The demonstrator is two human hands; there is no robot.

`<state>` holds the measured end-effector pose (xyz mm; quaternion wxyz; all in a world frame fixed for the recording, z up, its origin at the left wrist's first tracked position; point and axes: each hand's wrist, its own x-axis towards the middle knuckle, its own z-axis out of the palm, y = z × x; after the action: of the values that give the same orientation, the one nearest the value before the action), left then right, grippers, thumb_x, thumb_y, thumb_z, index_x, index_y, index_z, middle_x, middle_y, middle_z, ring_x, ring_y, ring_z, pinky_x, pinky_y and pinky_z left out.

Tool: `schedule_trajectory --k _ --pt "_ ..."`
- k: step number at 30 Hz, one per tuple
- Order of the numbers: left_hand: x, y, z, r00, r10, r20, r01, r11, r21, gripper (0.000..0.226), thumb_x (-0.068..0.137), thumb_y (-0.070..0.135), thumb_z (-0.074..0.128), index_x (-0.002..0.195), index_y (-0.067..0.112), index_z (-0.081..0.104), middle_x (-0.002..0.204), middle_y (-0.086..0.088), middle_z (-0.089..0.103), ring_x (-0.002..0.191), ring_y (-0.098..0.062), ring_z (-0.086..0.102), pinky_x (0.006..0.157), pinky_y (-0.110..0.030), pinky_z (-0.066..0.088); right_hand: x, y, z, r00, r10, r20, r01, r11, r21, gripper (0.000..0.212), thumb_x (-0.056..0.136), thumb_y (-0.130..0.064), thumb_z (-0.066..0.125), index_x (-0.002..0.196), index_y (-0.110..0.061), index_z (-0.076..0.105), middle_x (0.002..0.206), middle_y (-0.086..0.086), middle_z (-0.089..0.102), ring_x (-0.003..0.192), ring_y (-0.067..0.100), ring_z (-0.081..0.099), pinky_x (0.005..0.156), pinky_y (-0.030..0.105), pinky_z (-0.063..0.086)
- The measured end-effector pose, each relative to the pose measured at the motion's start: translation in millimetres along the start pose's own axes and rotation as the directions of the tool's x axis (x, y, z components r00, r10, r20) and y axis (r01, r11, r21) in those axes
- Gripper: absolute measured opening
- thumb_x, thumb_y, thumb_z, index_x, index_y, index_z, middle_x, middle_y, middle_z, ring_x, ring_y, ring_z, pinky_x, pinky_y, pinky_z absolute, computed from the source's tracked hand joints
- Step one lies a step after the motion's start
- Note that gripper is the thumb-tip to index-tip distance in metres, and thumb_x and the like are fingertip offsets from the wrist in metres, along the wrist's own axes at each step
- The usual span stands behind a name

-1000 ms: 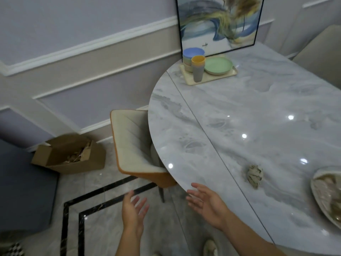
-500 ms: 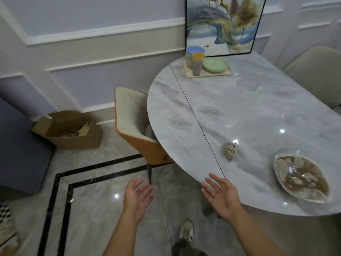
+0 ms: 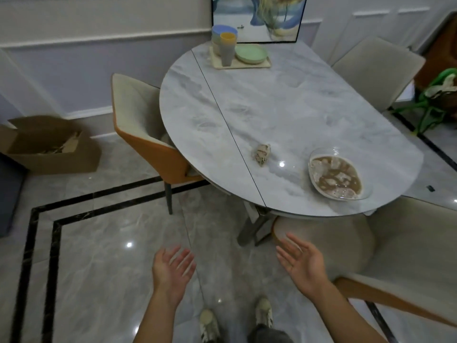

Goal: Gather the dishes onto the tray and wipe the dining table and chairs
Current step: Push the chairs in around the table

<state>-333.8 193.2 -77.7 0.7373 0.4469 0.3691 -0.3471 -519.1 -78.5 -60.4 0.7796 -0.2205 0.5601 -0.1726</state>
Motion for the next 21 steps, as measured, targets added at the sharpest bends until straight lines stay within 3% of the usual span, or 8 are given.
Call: schedule_trajectory --k 4,7,9,12,14,17,21 --pt "-16.1 -44.6 25.9 0.999 -0.034 -0.011 0.034 0.999 0.023 0.052 0.106 0.047 0.043 0.141 0.009 0.048 0.134 -0.023 0.06 0.116 -0.039 0.062 0.099 -0.051 0.051 -2.3 -32.3 -44.2 0.997 -0.07 0.029 0.072 0.993 -0.09 0.042 0.102 -0.025 0.048 0.138 -0.007 0.06 0.134 0.014 0.064 0.122 0.036 0.06 0.097 0.045 0.051" --pt "-30.5 -92.4 49.4 0.998 -0.063 0.009 0.063 0.996 0.067 0.048 0.106 0.046 0.045 0.137 0.01 0.047 0.123 -0.023 0.063 0.103 -0.035 0.064 0.087 -0.047 0.052 1.7 -62.0 -89.1 0.978 -0.193 0.076 0.207 0.933 -0.296 0.028 0.101 -0.02 0.053 0.125 -0.014 0.066 0.132 0.013 0.066 0.119 0.033 0.063 0.106 0.049 0.048" --pt "-37.4 -127.5 65.3 0.998 -0.067 0.014 0.066 0.993 0.101 0.048 0.107 0.046 0.043 0.136 0.009 0.049 0.118 -0.022 0.064 0.102 -0.035 0.065 0.087 -0.047 0.052 1.7 -84.5 -118.5 0.928 -0.329 0.176 0.369 0.736 -0.568 0.02 0.098 -0.018 0.059 0.115 -0.023 0.067 0.127 0.014 0.066 0.108 0.029 0.066 0.099 0.047 0.051" --pt "-47.0 -180.9 85.7 0.998 -0.061 0.008 0.059 0.985 0.164 0.046 0.108 0.044 0.041 0.134 0.008 0.053 0.119 -0.021 0.065 0.104 -0.034 0.065 0.095 -0.048 0.05 0.3 -120.2 -160.2 0.839 -0.37 0.399 0.515 0.304 -0.802 0.028 0.097 -0.015 0.066 0.121 -0.027 0.063 0.117 0.006 0.066 0.101 0.022 0.065 0.085 0.04 0.055" --pt "-62.0 -228.3 107.0 0.998 -0.059 -0.002 0.058 0.967 0.249 0.04 0.108 0.037 0.041 0.13 0.008 0.056 0.117 -0.02 0.065 0.101 -0.033 0.065 0.092 -0.045 0.052 3.1 -151.1 -197.9 0.797 -0.355 0.488 0.558 0.123 -0.821 0.03 0.094 -0.011 0.069 0.123 -0.019 0.066 0.118 -0.001 0.062 0.101 0.016 0.064 0.088 0.038 0.056" --pt "-87.5 -301.5 139.0 0.996 -0.093 0.004 0.085 0.921 0.381 0.03 0.105 0.026 0.045 0.124 0.008 0.06 0.095 -0.015 0.063 0.081 -0.028 0.06 0.064 -0.033 0.054 16.3 -199.1 -250.2 0.734 -0.367 0.571 0.589 -0.073 -0.805 0.03 0.092 -0.008 0.07 0.121 -0.016 0.067 0.114 0.0 0.059 0.1 0.022 0.063 0.09 0.047 0.055" --pt "-110.6 -394.2 171.6 0.983 -0.184 0.025 0.14 0.825 0.547 0.036 0.106 0.033 0.047 0.119 0.004 0.064 0.099 -0.017 0.069 0.087 -0.03 0.067 0.071 -0.037 0.056 23.8 -258.0 -315.7 0.677 -0.376 0.632 0.546 -0.319 -0.775 0.034 0.081 -0.001 0.078 0.113 -0.013 0.072 0.115 0.013 0.066 0.106 0.038 0.06 0.092 0.045 0.048"
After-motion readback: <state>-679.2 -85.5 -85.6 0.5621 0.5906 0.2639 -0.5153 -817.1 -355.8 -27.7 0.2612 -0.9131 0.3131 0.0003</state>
